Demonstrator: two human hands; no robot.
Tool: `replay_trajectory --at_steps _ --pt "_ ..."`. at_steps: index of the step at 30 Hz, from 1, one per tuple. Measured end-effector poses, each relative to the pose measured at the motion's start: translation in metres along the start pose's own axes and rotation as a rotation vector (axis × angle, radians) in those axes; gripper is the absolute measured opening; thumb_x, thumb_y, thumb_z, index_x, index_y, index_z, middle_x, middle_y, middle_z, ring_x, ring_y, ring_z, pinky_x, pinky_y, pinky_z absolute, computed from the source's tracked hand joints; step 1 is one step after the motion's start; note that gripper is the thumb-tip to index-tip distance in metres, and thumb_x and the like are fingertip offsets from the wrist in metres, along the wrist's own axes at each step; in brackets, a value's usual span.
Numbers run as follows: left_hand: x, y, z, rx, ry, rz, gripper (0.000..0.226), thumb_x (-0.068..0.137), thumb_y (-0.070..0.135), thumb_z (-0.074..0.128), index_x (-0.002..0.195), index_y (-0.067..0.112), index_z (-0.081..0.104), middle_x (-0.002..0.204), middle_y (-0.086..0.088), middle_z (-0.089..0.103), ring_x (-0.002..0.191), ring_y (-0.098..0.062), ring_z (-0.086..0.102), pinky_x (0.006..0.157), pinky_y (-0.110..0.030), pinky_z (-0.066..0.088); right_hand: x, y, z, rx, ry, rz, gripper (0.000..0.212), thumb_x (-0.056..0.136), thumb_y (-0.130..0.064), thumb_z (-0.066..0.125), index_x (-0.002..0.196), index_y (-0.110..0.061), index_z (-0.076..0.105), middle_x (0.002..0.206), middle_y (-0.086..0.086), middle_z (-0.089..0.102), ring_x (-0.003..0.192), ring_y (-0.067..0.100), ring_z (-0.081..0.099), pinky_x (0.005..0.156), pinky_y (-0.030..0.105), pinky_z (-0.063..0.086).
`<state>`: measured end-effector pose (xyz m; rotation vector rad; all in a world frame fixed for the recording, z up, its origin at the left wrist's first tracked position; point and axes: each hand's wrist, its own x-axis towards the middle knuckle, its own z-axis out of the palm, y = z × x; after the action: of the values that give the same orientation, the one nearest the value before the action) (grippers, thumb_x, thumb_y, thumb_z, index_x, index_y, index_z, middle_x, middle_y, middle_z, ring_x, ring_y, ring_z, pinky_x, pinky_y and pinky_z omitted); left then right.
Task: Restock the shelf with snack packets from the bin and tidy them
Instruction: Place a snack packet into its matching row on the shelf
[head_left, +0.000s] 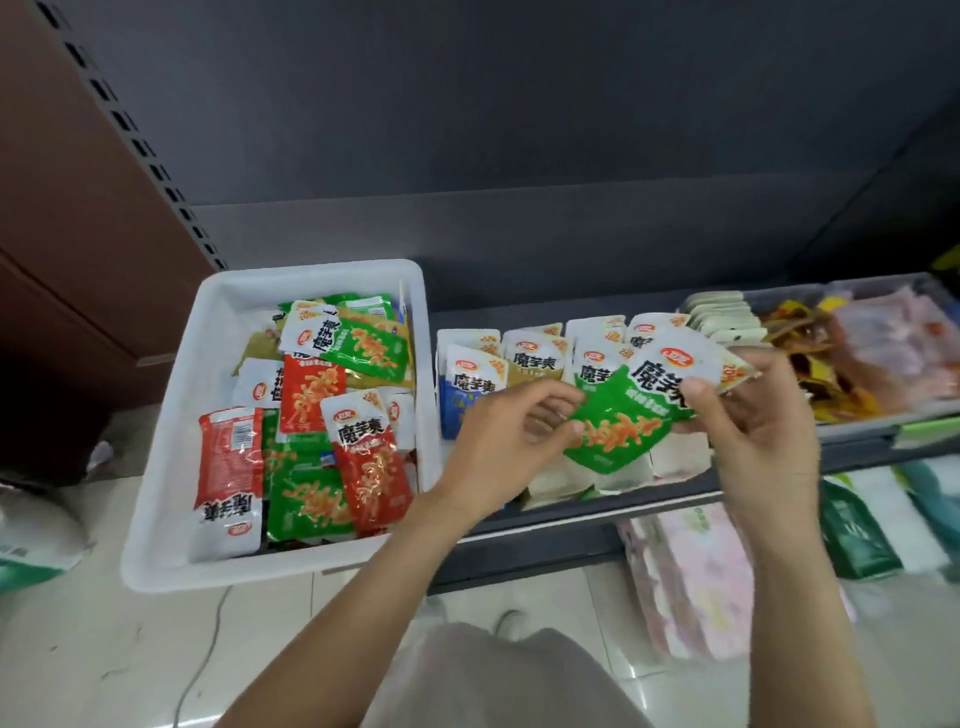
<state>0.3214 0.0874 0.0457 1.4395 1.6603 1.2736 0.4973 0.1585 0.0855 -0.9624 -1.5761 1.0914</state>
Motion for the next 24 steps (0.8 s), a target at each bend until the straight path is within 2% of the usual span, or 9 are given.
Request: replay_trajectory --at_steps 2,6,9,10,11,15,19,23,24 --pt "0.005 -0.010 0.018 0.107 -0.032 0.026 0.026 0.081 0.013 0.070 0.106 0.020 0.066 0.096 0.009 0.067 0.086 -0.001 0.060 0.077 -0.012 0.046 -0.002 0.009 -0.020 -0.043 0.088 -0.016 0.021 0.088 -0.013 0.059 0.095 -0.029 0.047 0.086 -0.020 0.069 0.081 0.002 0.066 0.067 0.020 0.056" --pt "0.007 -0.030 0.045 0.239 -0.054 -0.054 0.037 0.085 0.021 0.065 0.121 0.025 0.055 0.110 0.010 0.063 0.094 -0.003 0.058 0.081 -0.032 0.052 -0.006 0.035 -0.037 -0.284 0.114 -0.026 0.028 0.091 -0.012 0.059 0.091 -0.036 0.045 0.070 -0.018 0.065 0.071 -0.007 0.062 0.063 0.007 0.046" --pt "0.010 -0.040 0.054 0.328 -0.080 -0.116 0.047 0.088 0.025 0.062 0.132 0.025 0.044 0.122 0.006 0.055 0.100 -0.006 0.056 0.084 -0.035 0.051 -0.004 0.055 -0.030 -0.435 0.079 -0.035 0.017 0.091 -0.011 0.061 0.099 -0.021 0.050 0.074 -0.002 0.065 0.066 -0.004 0.059 0.056 0.001 0.038" --pt "0.012 -0.042 0.057 0.350 -0.089 -0.134 0.052 0.088 0.027 0.061 0.136 0.024 0.040 0.127 0.005 0.052 0.102 -0.008 0.056 0.085 -0.034 0.051 0.000 0.062 -0.026 -0.479 0.042 -0.029 0.014 0.091 -0.011 0.061 0.101 -0.014 0.052 0.080 0.002 0.066 0.069 0.004 0.061 0.055 0.000 0.038" --pt "0.013 -0.044 0.059 0.371 -0.095 -0.147 0.058 0.089 0.029 0.061 0.140 0.023 0.034 0.131 0.003 0.047 0.105 -0.009 0.055 0.086 -0.033 0.050 0.005 0.070 -0.021 -0.525 -0.007 -0.027 0.014 0.091 -0.012 0.060 0.104 -0.011 0.053 0.084 0.002 0.066 0.072 0.011 0.063 0.056 0.002 0.040" --pt "0.020 -0.051 0.073 0.453 -0.090 -0.189 0.077 0.086 0.038 0.063 0.147 0.021 0.018 0.142 0.001 0.033 0.117 -0.014 0.051 0.091 -0.035 0.049 0.027 0.100 -0.001 -0.662 -0.203 -0.052 0.015 0.094 -0.018 0.056 0.107 -0.012 0.052 0.088 0.006 0.069 0.076 0.024 0.066 0.064 0.032 0.052" --pt "0.024 -0.056 0.081 0.499 -0.064 -0.183 0.078 0.084 0.033 0.066 0.146 0.020 0.021 0.140 -0.002 0.034 0.116 -0.019 0.054 0.087 -0.036 0.051 0.041 0.108 0.013 -0.756 -0.155 -0.065 0.021 0.093 -0.019 0.057 0.112 -0.009 0.059 0.108 0.009 0.060 0.086 0.026 0.060 0.074 0.029 0.045" --pt "0.025 -0.059 0.082 0.504 -0.041 -0.193 0.072 0.087 0.032 0.062 0.146 0.019 0.022 0.142 -0.002 0.033 0.119 -0.019 0.052 0.090 -0.034 0.049 0.045 0.111 0.015 -0.783 -0.040 -0.117 0.030 0.088 -0.014 0.061 0.118 -0.012 0.056 0.121 0.008 0.049 0.104 0.026 0.054 0.093 0.036 0.047" --pt "0.024 -0.057 0.080 0.503 -0.030 -0.192 0.070 0.088 0.032 0.061 0.146 0.020 0.023 0.141 -0.002 0.034 0.118 -0.018 0.051 0.090 -0.033 0.048 0.043 0.109 0.014 -0.782 -0.005 -0.127 0.032 0.088 -0.014 0.061 0.119 -0.012 0.056 0.123 0.008 0.049 0.110 0.025 0.051 0.097 0.031 0.044"
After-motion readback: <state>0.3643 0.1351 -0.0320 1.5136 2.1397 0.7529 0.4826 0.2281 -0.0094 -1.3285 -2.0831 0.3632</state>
